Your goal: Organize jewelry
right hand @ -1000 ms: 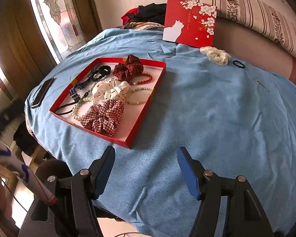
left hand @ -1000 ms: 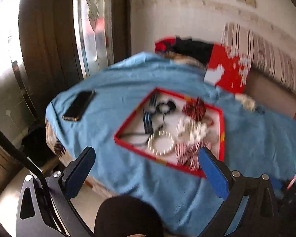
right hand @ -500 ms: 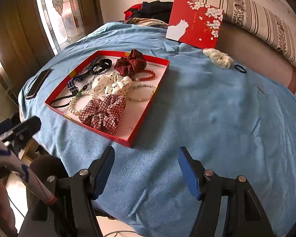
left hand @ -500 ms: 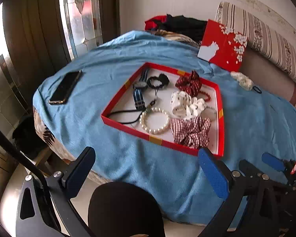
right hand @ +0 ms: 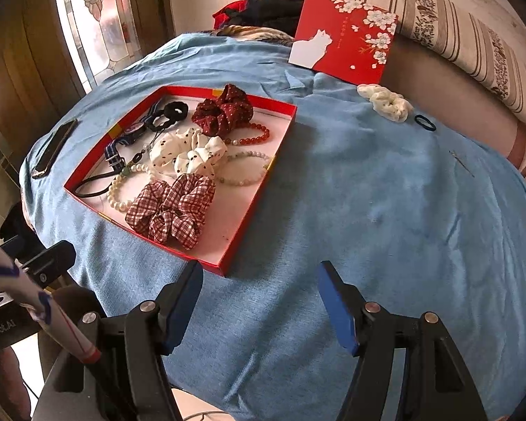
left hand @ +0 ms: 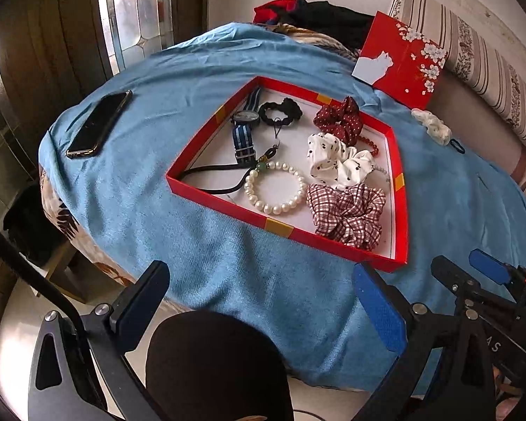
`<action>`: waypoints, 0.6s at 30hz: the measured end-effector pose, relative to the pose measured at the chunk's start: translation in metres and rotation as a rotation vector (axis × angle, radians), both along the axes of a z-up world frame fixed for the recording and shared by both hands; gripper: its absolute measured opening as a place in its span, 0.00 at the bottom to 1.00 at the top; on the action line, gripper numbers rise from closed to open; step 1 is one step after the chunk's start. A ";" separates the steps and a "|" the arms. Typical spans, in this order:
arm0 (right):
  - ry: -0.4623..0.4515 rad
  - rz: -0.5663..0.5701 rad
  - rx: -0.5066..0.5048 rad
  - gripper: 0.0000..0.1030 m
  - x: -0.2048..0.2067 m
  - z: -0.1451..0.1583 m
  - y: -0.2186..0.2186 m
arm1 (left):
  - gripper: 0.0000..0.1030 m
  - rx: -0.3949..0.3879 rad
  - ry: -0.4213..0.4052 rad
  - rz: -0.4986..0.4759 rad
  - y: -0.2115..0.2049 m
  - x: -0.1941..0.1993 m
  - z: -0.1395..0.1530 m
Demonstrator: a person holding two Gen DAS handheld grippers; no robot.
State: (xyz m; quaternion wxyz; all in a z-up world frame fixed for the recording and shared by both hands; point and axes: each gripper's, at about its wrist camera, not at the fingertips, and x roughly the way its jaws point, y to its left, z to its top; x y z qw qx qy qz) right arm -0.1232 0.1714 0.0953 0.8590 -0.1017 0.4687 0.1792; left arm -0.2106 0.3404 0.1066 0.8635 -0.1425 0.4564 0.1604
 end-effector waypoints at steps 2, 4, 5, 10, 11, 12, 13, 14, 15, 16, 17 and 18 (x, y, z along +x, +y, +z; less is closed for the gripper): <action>0.005 0.005 -0.007 0.69 0.002 -0.002 0.004 | 1.00 -0.006 0.006 -0.005 0.004 0.002 -0.002; 0.009 0.009 -0.015 0.70 0.004 -0.004 0.008 | 1.00 -0.013 0.012 -0.008 0.008 0.005 -0.004; 0.010 0.009 -0.020 0.70 0.005 -0.005 0.010 | 1.00 -0.017 0.015 -0.010 0.011 0.007 -0.005; 0.009 0.012 -0.044 0.70 0.009 -0.009 0.016 | 1.00 -0.051 0.026 -0.004 0.023 0.015 -0.012; 0.010 0.013 -0.048 0.70 0.010 -0.010 0.016 | 1.00 -0.052 0.030 -0.001 0.024 0.016 -0.013; 0.011 0.013 -0.052 0.70 0.010 -0.011 0.017 | 1.00 -0.054 0.034 -0.002 0.025 0.018 -0.015; 0.012 0.013 -0.056 0.70 0.011 -0.012 0.018 | 1.00 -0.057 0.038 -0.004 0.026 0.019 -0.017; 0.013 0.012 -0.058 0.70 0.011 -0.012 0.019 | 1.00 -0.060 0.041 -0.006 0.026 0.020 -0.018; 0.015 0.012 -0.061 0.70 0.012 -0.013 0.019 | 1.00 -0.064 0.044 -0.009 0.026 0.022 -0.020; 0.016 0.011 -0.064 0.70 0.013 -0.014 0.020 | 1.00 -0.064 0.047 -0.012 0.026 0.023 -0.021; 0.017 0.011 -0.065 0.70 0.014 -0.014 0.020 | 1.00 -0.064 0.049 -0.014 0.026 0.025 -0.022; 0.018 0.011 -0.067 0.70 0.014 -0.015 0.021 | 1.00 -0.065 0.051 -0.018 0.026 0.026 -0.023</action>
